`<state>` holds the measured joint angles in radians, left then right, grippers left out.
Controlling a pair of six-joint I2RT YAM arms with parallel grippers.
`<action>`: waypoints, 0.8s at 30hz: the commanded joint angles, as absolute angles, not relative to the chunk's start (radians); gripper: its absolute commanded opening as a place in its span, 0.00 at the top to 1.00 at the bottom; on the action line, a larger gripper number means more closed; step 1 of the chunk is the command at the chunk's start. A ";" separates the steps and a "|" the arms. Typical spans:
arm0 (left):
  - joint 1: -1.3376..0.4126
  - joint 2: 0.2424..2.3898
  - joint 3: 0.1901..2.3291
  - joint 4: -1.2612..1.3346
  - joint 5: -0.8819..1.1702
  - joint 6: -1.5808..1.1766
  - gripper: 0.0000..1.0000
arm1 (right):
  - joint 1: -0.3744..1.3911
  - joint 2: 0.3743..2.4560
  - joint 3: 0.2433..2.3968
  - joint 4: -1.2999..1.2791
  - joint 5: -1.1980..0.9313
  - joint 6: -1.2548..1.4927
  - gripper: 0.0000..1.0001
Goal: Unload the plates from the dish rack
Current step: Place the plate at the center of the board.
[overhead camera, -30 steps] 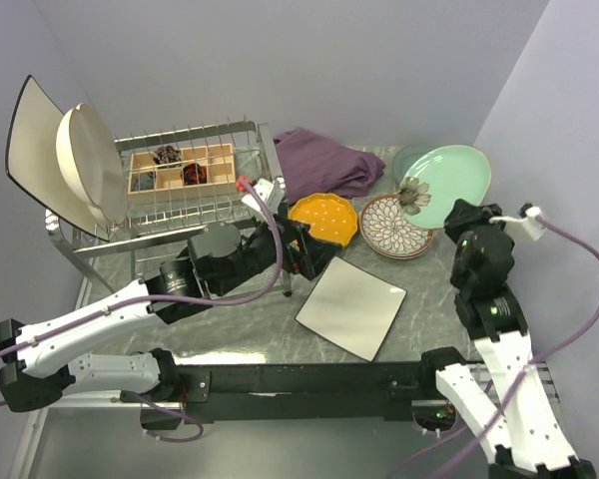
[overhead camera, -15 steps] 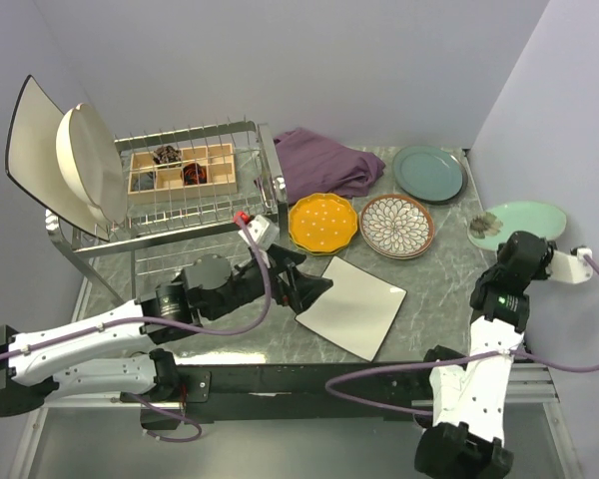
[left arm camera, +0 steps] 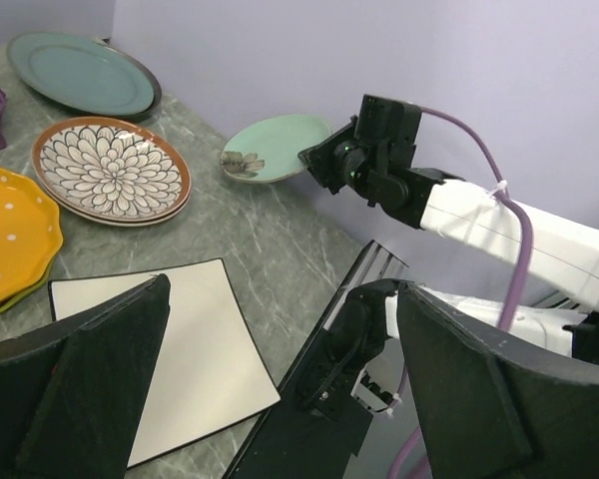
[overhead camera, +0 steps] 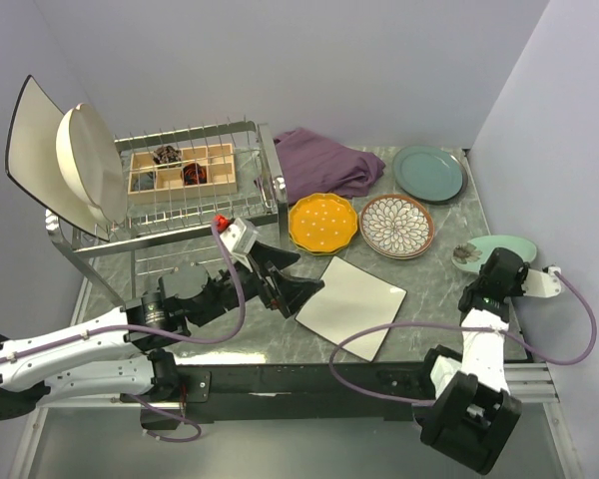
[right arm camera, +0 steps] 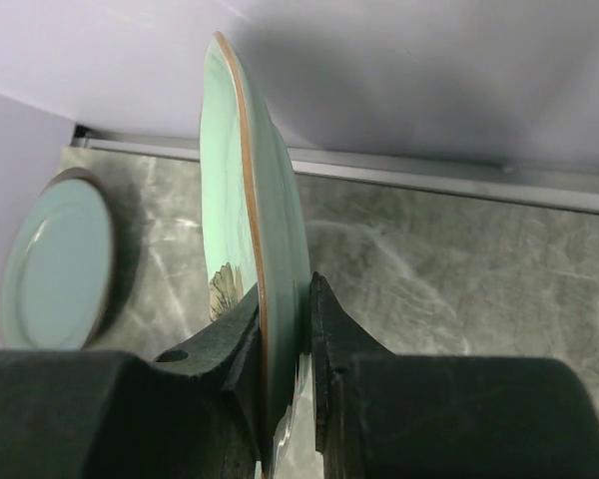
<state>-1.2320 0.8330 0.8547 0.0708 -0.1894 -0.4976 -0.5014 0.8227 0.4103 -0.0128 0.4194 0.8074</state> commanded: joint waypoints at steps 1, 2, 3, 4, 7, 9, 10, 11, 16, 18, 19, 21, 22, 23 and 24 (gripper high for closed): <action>-1.238 0.830 0.856 0.114 -0.218 -0.483 0.01 | -0.515 0.856 0.367 0.322 0.423 0.911 1.00; -1.238 0.830 0.853 0.114 -0.224 -0.482 0.00 | -0.514 0.873 0.347 0.354 0.416 0.917 1.00; -1.238 0.828 0.853 0.112 -0.229 -0.482 0.01 | -0.515 0.883 0.333 0.374 0.411 0.920 1.00; -1.238 0.827 0.853 0.110 -0.233 -0.480 0.00 | -0.514 0.891 0.321 0.391 0.411 0.937 1.00; -1.238 0.818 0.848 0.113 -0.241 -0.477 0.01 | -0.517 0.919 0.285 0.431 0.399 0.977 1.00; -1.238 0.813 0.842 0.118 -0.248 -0.474 0.01 | -0.517 0.954 0.261 0.459 0.373 0.994 0.99; -1.238 0.813 0.842 0.118 -0.252 -0.474 0.00 | -0.515 0.974 0.255 0.474 0.361 1.008 0.94; -1.238 0.810 0.838 0.120 -0.253 -0.472 0.01 | -0.517 1.018 0.258 0.471 0.341 1.014 0.91; -1.238 0.802 0.830 0.117 -0.302 -0.465 0.01 | -0.517 1.167 0.345 0.324 0.291 1.016 0.76; -1.238 0.799 0.828 0.117 -0.311 -0.460 0.01 | -0.517 1.201 0.399 0.293 0.285 1.002 0.72; -1.238 0.799 0.828 0.117 -0.321 -0.459 0.00 | -0.515 1.210 0.413 0.278 0.285 0.996 0.68; -1.238 0.801 0.827 0.118 -0.327 -0.456 0.00 | -0.517 1.247 0.457 0.224 0.276 0.997 0.64; -1.239 0.801 0.825 0.118 -0.333 -0.454 0.01 | -0.517 1.264 0.474 0.192 0.246 0.985 0.62; -1.238 0.799 0.825 0.118 -0.336 -0.459 0.00 | -0.517 1.307 0.515 0.167 0.227 0.979 0.61; -1.238 0.793 0.824 0.121 -0.337 -0.459 0.01 | -0.517 1.330 0.541 0.131 0.222 0.973 0.60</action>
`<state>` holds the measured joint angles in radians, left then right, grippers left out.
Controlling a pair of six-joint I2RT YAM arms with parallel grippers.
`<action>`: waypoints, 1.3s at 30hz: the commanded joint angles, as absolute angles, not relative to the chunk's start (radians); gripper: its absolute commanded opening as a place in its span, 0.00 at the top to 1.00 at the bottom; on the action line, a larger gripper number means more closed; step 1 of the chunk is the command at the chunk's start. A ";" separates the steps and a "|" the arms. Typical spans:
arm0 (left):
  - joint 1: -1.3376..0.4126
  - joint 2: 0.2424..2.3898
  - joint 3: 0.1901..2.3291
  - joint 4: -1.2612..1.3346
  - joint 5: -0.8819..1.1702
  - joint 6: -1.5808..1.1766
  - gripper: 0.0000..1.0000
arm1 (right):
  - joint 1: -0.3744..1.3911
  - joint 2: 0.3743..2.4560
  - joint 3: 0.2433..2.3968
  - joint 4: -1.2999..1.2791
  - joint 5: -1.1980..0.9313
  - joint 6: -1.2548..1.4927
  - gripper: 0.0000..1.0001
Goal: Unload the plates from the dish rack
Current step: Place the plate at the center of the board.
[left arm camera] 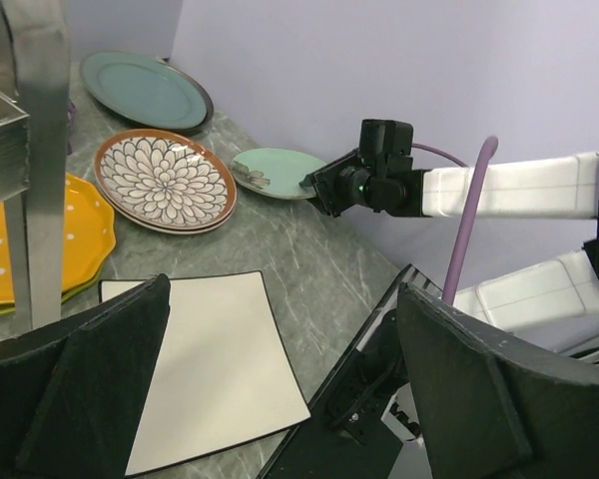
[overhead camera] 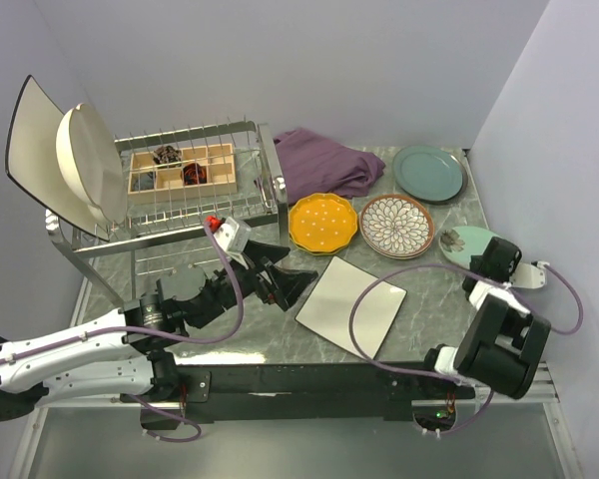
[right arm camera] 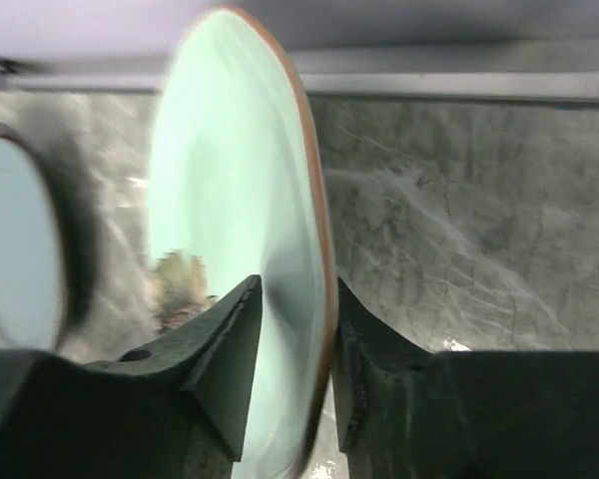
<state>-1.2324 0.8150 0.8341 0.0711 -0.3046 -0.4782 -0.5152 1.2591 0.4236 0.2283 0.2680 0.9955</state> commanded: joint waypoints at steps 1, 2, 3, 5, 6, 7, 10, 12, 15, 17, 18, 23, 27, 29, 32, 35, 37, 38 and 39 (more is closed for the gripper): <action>-1.238 0.789 0.818 0.129 -0.337 -0.462 0.00 | -0.517 1.357 0.569 0.076 0.187 0.954 0.58; -1.238 0.784 0.804 0.139 -0.344 -0.465 0.01 | -0.517 1.414 0.625 0.046 0.180 0.940 0.57; -1.238 0.776 0.799 0.150 -0.344 -0.466 0.00 | -0.517 1.443 0.653 0.017 0.175 0.931 0.55; -1.238 0.775 0.804 0.143 -0.345 -0.465 0.01 | -0.517 1.520 0.713 -0.044 0.155 0.913 0.53; -1.238 0.770 0.808 0.135 -0.350 -0.466 0.00 | -0.517 1.538 0.722 -0.048 0.143 0.907 0.53; -1.238 0.766 0.808 0.127 -0.354 -0.463 0.00 | -0.515 1.549 0.729 -0.037 0.132 0.893 0.57; -1.238 0.743 0.798 0.136 -0.367 -0.463 0.00 | -0.514 1.536 0.706 -0.003 0.109 0.882 0.55; -1.238 0.729 0.792 0.138 -0.379 -0.462 0.01 | -0.511 1.532 0.710 0.018 0.091 0.876 0.54; -1.238 0.718 0.788 0.137 -0.387 -0.460 0.00 | -0.500 1.586 0.771 -0.053 0.089 0.870 0.54; -1.238 0.713 0.785 0.140 -0.387 -0.460 0.01 | -0.491 1.594 0.795 -0.075 0.103 0.867 0.53; -1.238 0.715 0.785 0.138 -0.388 -0.462 0.01 | -0.486 1.592 0.801 -0.084 0.110 0.862 0.49; -1.238 0.724 0.792 0.132 -0.399 -0.460 0.01 | -0.477 1.617 0.865 -0.176 0.167 0.856 0.42; -1.238 0.721 0.790 0.133 -0.400 -0.460 0.01 | -0.476 1.615 0.887 -0.230 0.222 0.868 0.38; -1.238 0.719 0.788 0.133 -0.400 -0.460 0.01 | -0.477 1.600 0.897 -0.264 0.259 0.876 0.38; -1.238 0.718 0.790 0.132 -0.402 -0.460 0.00 | -0.476 1.563 0.910 -0.307 0.308 0.885 0.38; -1.238 0.715 0.785 0.137 -0.396 -0.460 0.01 | -0.468 1.494 0.919 -0.331 0.321 0.871 0.38; -1.238 0.715 0.785 0.138 -0.396 -0.457 0.00 | -0.443 1.421 0.926 -0.322 0.307 0.824 0.38; -1.238 0.719 0.787 0.135 -0.399 -0.456 0.00 | -0.428 1.393 0.930 -0.318 0.293 0.802 0.38; -1.238 0.721 0.788 0.133 -0.405 -0.453 0.01 | -0.396 1.367 0.936 -0.310 0.235 0.746 0.37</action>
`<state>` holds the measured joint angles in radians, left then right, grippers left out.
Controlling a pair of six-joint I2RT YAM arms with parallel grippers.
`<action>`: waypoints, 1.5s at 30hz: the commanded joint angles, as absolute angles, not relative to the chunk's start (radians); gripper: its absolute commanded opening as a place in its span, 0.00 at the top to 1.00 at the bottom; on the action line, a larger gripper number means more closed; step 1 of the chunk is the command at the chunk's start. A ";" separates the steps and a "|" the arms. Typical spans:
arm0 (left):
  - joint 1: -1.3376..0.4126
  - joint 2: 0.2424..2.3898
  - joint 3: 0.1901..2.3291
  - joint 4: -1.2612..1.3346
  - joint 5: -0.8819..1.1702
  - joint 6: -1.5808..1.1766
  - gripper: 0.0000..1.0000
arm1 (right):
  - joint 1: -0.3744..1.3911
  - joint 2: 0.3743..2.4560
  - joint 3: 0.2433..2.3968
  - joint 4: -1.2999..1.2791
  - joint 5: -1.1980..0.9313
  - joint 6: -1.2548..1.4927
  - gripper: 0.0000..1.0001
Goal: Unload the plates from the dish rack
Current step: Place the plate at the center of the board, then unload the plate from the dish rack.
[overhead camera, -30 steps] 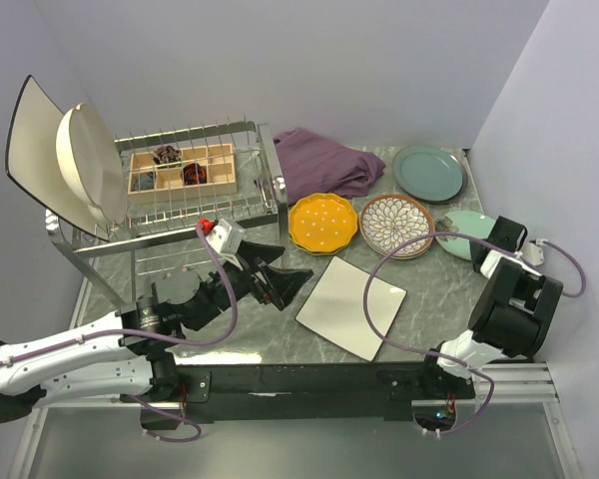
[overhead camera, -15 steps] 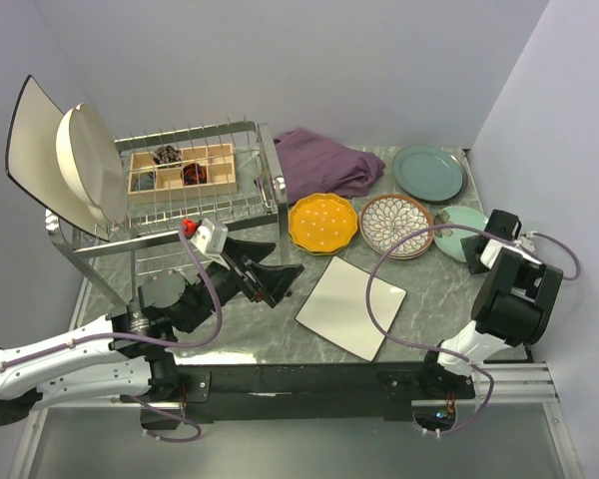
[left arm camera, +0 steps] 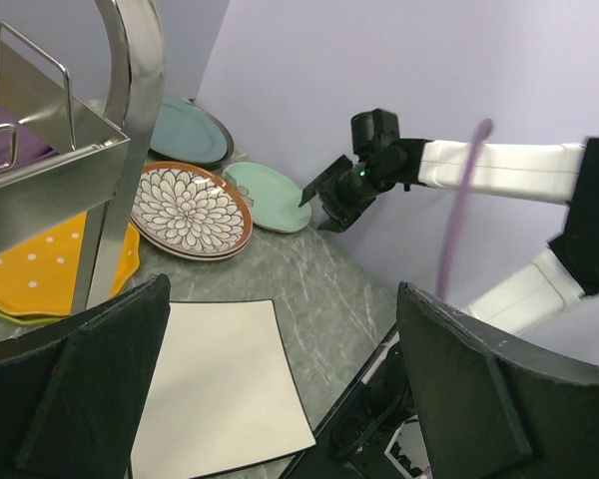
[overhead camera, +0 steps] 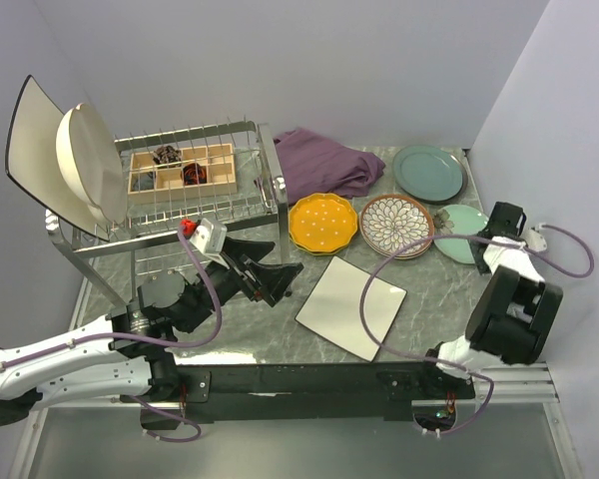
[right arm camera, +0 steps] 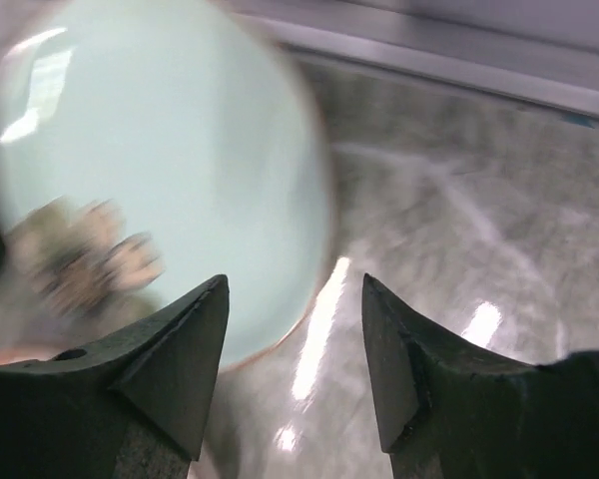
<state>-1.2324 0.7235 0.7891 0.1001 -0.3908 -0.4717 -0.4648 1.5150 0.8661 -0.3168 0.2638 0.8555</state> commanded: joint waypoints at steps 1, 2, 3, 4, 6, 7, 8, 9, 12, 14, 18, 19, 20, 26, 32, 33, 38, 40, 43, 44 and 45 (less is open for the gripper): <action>-1.238 0.722 0.792 0.130 -0.406 -0.449 0.00 | -0.375 1.323 0.954 -0.298 0.192 0.714 0.36; -1.238 0.727 0.795 0.124 -0.410 -0.449 0.00 | -0.353 1.303 0.974 -0.319 0.186 0.694 0.34; -1.238 0.727 0.795 0.123 -0.410 -0.448 0.00 | -0.330 1.278 1.006 -0.343 0.199 0.675 0.30; -1.238 0.726 0.796 0.121 -0.403 -0.448 0.01 | -0.277 1.220 1.012 -0.347 0.171 0.652 0.27; -1.238 0.723 0.801 0.115 -0.381 -0.452 0.01 | -0.238 1.157 1.020 -0.328 0.086 0.621 0.00; -1.238 0.718 0.805 0.115 -0.341 -0.457 0.01 | -0.210 1.102 1.026 -0.307 0.001 0.614 0.00; -1.238 0.710 0.805 0.117 -0.331 -0.457 0.01 | -0.186 1.076 1.037 -0.310 -0.041 0.609 0.00; -1.238 0.706 0.807 0.112 -0.328 -0.454 0.01 | -0.164 1.048 1.048 -0.314 -0.051 0.609 0.00; -1.244 0.693 0.815 0.091 -0.385 -0.439 0.00 | -0.077 0.948 1.107 -0.344 -0.086 0.598 0.00; -1.252 0.695 0.824 0.089 -0.422 -0.436 0.01 | -0.020 0.879 1.108 -0.341 -0.141 0.597 0.00; -1.255 0.727 0.923 0.026 -0.429 -0.445 0.01 | -0.005 0.749 1.020 -0.293 -0.297 0.583 0.00; -1.255 0.733 0.948 -0.012 -0.442 -0.443 0.01 | 0.026 0.726 1.002 -0.290 -0.308 0.578 0.00; -1.255 0.745 0.972 -0.040 -0.477 -0.442 0.01 | 0.035 0.700 0.979 -0.282 -0.311 0.577 0.00; -1.255 0.758 1.176 -0.178 -0.563 -0.376 0.00 | 0.083 0.482 0.822 -0.187 -0.362 0.591 0.00; -1.255 0.837 1.432 -0.349 -0.779 -0.322 0.01 | 0.178 0.475 0.848 -0.215 -0.371 0.583 0.00; -1.255 0.856 1.507 -0.401 -0.805 -0.283 0.01 | 0.189 0.495 0.873 -0.257 -0.355 0.575 0.00; -1.255 1.055 1.771 -0.522 -1.232 -0.068 0.01 | 0.264 0.500 0.878 -0.284 -0.299 0.549 0.00; -1.255 1.091 1.790 -0.341 -1.378 0.198 0.05 | 0.268 0.473 0.842 -0.255 -0.304 0.557 0.00; -1.255 1.074 1.639 0.335 -1.534 0.769 0.12 | 0.272 0.445 0.816 -0.236 -0.313 0.565 0.00; -1.255 1.063 1.612 0.442 -1.549 0.881 0.15 | 0.273 0.442 0.818 -0.239 -0.308 0.563 0.00; -1.255 1.060 1.615 0.465 -1.568 0.929 0.18 | 0.273 0.436 0.822 -0.248 -0.298 0.561 0.00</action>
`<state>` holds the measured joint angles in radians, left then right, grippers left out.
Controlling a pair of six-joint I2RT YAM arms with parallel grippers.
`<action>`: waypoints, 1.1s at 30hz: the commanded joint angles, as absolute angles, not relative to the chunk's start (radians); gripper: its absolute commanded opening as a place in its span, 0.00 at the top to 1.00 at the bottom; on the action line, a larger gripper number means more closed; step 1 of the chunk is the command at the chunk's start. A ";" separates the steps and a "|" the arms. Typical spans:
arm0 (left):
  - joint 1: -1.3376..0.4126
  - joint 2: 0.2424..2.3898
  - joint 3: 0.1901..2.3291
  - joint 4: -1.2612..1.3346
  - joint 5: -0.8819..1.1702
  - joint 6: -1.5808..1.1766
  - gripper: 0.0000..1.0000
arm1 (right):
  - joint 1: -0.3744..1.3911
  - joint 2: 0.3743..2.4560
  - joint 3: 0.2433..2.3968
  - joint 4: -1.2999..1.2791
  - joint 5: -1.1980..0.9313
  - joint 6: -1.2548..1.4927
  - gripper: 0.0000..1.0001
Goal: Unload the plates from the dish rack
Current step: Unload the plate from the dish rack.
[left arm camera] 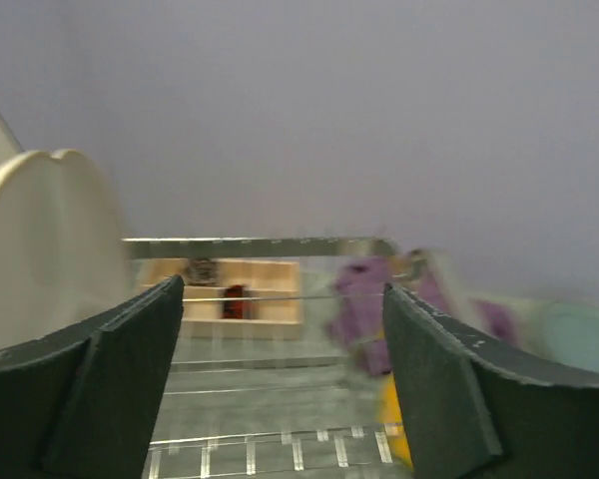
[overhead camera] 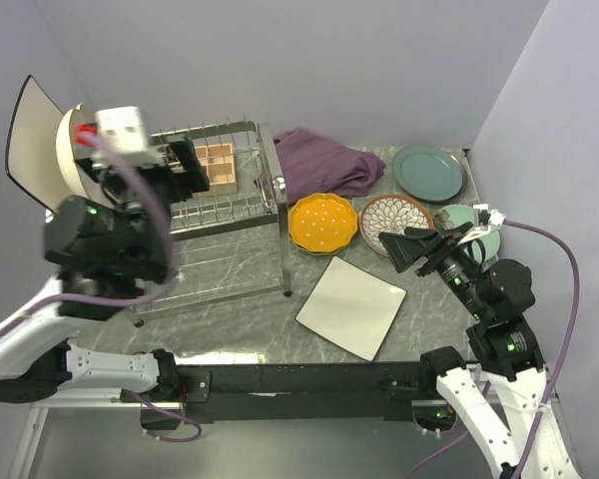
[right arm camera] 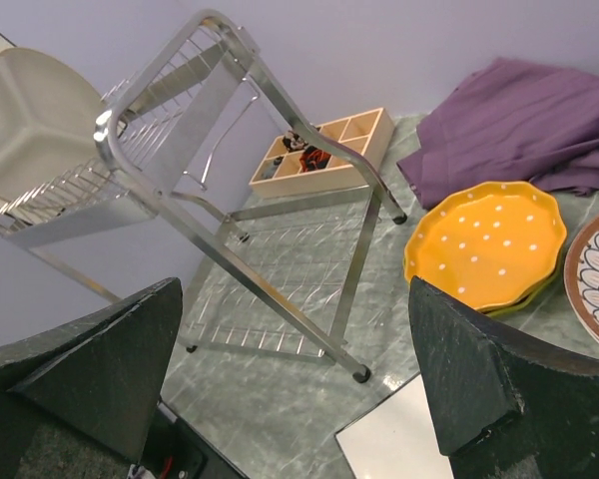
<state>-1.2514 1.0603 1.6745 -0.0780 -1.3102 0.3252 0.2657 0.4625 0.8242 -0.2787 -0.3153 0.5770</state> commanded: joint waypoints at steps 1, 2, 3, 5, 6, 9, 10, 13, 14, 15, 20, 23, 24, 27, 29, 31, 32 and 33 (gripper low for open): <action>-1.246 1.057 1.637 0.407 -1.574 0.866 0.23 | 0.275 0.433 0.824 -0.252 -0.290 0.560 0.00; -1.244 1.057 1.667 0.157 -1.578 0.771 0.24 | 0.275 0.428 0.824 -0.253 -0.285 0.557 0.00; -1.243 1.061 1.725 0.050 -1.594 0.614 0.24 | 0.275 0.420 0.819 -0.255 -0.278 0.555 0.00; -1.236 1.060 1.726 0.035 -1.612 0.615 0.29 | 0.275 0.411 0.812 -0.253 -0.256 0.554 0.00; -1.230 1.051 1.679 0.104 -1.620 0.724 0.31 | 0.275 0.408 0.808 -0.253 -0.250 0.554 0.00; -1.203 1.023 1.632 0.238 -1.625 0.816 0.34 | 0.273 0.408 0.808 -0.256 -0.247 0.554 0.00; -1.186 1.020 1.643 0.182 -1.624 0.774 0.35 | 0.275 0.407 0.805 -0.256 -0.247 0.555 0.00; -1.146 1.017 1.674 0.034 -1.621 0.667 0.35 | 0.273 0.402 0.804 -0.258 -0.235 0.554 0.00; -1.141 1.003 1.663 0.057 -1.614 0.681 0.35 | 0.275 0.400 0.804 -0.259 -0.224 0.552 0.00; -1.135 0.996 1.634 0.090 -1.609 0.724 0.35 | 0.273 0.397 0.805 -0.261 -0.221 0.551 0.00; -1.120 0.947 1.603 0.062 -1.615 0.674 0.38 | 0.273 0.393 0.802 -0.261 -0.218 0.549 0.00; -1.112 0.925 1.582 0.026 -1.621 0.632 0.39 | 0.273 0.394 0.807 -0.267 -0.209 0.543 0.00; -1.108 0.920 1.562 0.028 -1.626 0.635 0.39 | 0.275 0.396 0.808 -0.270 -0.207 0.542 0.00; -1.095 0.907 1.533 0.003 -1.629 0.609 0.39 | 0.273 0.390 0.807 -0.270 -0.203 0.538 0.00; -1.089 0.891 1.510 -0.023 -1.621 0.589 0.41 | 0.275 0.384 0.804 -0.270 -0.199 0.538 0.00; -1.080 0.878 1.493 -0.025 -1.612 0.581 0.41 | 0.273 0.385 0.802 -0.271 -0.195 0.535 0.00; -1.074 0.873 1.479 -0.038 -1.602 0.578 0.41 | 0.275 0.384 0.805 -0.273 -0.195 0.534 0.00; -1.060 0.870 1.471 -0.041 -1.589 0.565 0.44 | 0.275 0.385 0.805 -0.273 -0.193 0.534 0.00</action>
<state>-1.0874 0.8909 1.4986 -0.0040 -1.4921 0.6113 0.2687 0.3943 0.8093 -0.2852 -0.2104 0.5545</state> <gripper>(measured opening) 0.590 0.998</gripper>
